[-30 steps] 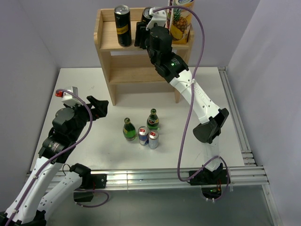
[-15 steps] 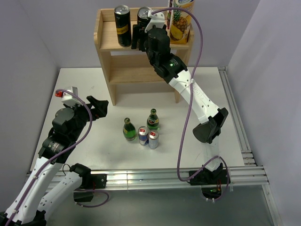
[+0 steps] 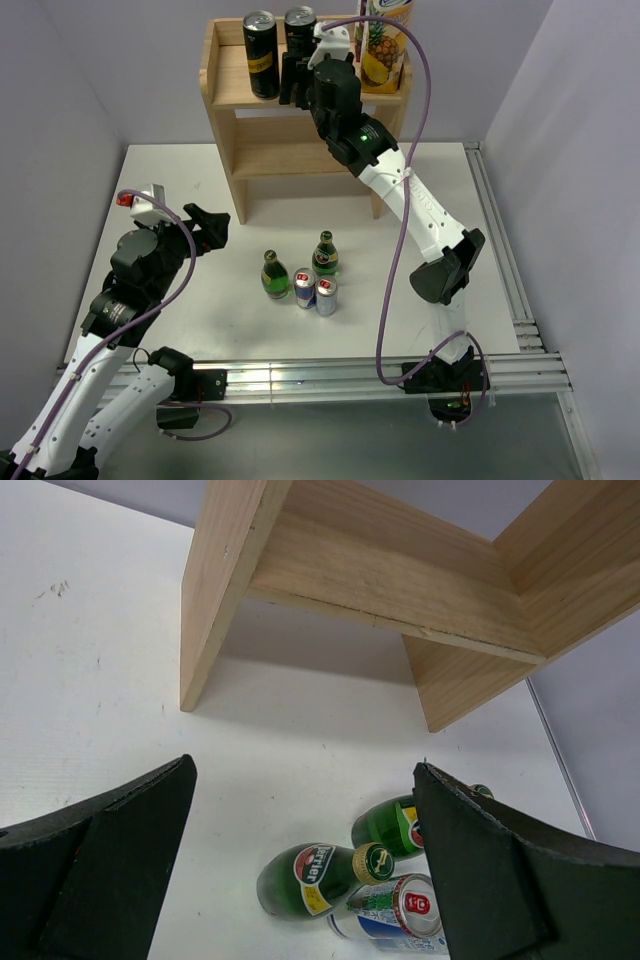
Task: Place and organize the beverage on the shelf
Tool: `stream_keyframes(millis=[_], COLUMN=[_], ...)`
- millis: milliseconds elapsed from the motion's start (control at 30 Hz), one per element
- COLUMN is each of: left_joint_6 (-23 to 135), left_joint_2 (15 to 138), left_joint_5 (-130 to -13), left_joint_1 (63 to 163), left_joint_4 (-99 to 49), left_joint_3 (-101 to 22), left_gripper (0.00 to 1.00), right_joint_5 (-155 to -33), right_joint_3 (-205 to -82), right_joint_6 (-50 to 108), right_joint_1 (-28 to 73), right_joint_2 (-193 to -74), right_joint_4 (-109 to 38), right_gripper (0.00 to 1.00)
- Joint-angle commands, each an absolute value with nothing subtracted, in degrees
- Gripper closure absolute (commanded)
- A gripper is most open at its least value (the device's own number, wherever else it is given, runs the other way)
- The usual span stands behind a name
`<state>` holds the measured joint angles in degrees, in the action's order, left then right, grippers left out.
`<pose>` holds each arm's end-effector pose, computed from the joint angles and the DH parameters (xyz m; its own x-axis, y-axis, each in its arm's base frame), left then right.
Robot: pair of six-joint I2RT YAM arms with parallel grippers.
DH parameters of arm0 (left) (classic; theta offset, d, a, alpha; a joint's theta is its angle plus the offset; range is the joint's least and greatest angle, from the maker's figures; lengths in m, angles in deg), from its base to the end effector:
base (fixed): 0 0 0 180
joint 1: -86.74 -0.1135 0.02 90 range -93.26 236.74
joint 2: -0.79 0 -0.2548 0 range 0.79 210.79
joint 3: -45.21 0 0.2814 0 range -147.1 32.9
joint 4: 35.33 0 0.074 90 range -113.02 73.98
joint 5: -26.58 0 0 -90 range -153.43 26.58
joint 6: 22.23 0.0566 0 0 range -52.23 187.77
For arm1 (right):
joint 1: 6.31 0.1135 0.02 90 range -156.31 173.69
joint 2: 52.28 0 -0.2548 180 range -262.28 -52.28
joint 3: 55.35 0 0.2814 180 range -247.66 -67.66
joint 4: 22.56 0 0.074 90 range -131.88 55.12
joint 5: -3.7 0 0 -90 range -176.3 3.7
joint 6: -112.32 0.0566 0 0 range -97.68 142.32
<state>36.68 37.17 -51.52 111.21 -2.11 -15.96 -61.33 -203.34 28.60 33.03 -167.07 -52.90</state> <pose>0.1853 -0.0715 0.3637 -0.2277 -0.4515 -0.8627 0.1192 0.8664 -0.4849 0.3921 0.2905 0.5052 0.0112 0.1374 -0.9905 -0.2513 0.9591 0.1302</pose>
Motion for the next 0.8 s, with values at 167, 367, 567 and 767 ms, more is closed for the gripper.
stream_keyframes(millis=[167,367,567,767], left_joint_6=[37.18,37.18,37.18,37.27], left_joint_2=[36.65,36.82,36.91,36.91], left_joint_5=[-50.94,-50.86,-50.86,-50.59], left_joint_1=[111.17,111.17,111.17,111.08], left_joint_4=[-2.98,-2.89,-2.98,-2.98], left_joint_3=[-16.23,-16.23,-16.23,-16.32], left_gripper=[0.03,0.03,0.03,0.03], right_joint_5=[-60.46,-60.2,-59.67,-60.02], right_joint_3=[-200.91,-197.48,-190.45,-182.11], right_joint_6=[28.38,29.17,30.4,32.16], right_joint_1=[32.89,32.89,32.89,32.98], right_joint_2=[-166.89,-164.7,-160.31,-155.12], right_joint_4=[-50.35,-50.35,-49.03,-48.41], right_gripper=[0.15,0.14,0.13,0.13])
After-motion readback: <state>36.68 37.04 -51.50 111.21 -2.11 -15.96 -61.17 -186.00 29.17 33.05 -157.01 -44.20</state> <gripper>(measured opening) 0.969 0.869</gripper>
